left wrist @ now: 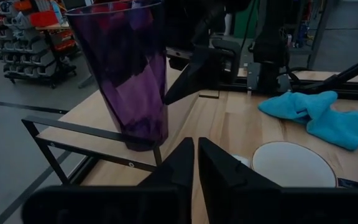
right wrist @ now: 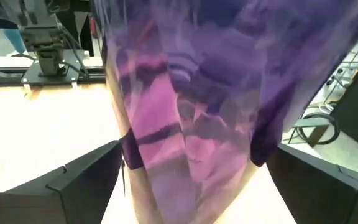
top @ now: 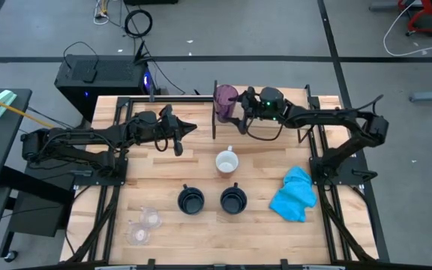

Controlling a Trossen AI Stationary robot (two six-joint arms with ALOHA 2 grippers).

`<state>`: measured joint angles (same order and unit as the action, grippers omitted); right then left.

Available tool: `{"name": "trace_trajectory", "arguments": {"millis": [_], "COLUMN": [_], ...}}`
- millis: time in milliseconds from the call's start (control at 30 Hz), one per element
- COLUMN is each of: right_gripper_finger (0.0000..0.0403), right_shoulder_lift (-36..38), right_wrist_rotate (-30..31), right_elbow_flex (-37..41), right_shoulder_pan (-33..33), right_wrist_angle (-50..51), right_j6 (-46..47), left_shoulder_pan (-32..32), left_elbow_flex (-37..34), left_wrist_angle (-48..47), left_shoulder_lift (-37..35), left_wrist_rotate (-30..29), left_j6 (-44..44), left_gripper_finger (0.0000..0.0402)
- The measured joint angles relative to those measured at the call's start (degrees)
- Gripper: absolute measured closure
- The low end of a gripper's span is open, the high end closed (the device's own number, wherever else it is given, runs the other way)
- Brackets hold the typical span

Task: Stack small to large cups/mugs on shelf
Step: Put the purple cup on the shelf, then put the orange mug on the shelf

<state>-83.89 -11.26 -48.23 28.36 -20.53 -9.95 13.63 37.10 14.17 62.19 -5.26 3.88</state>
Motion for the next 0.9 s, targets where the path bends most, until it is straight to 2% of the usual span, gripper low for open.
{"name": "trace_trajectory", "arguments": {"millis": [433,633,900], "right_gripper_finger": [0.0003,0.0003,0.0007], "right_shoulder_lift": [5.17,7.94,8.37], "right_wrist_rotate": [0.02,0.02,0.27], "right_elbow_flex": [0.0,0.0,0.0], "right_shoulder_pan": [-0.13,-0.15,-4.91], "right_wrist_angle": [8.56,15.9,21.16], "right_j6": [-0.76,-0.55,-0.13], "left_shoulder_pan": [0.0,0.0,0.0], "left_elbow_flex": [0.0,0.0,0.0], "left_wrist_angle": [-0.04,-0.32,-0.47], "left_shoulder_lift": [0.0,0.0,0.0], "left_wrist_rotate": [0.0,0.0,0.0], "left_j6": [-0.2,-0.26,-0.66], "left_gripper_finger": [0.0375,0.0373,0.0361]}}
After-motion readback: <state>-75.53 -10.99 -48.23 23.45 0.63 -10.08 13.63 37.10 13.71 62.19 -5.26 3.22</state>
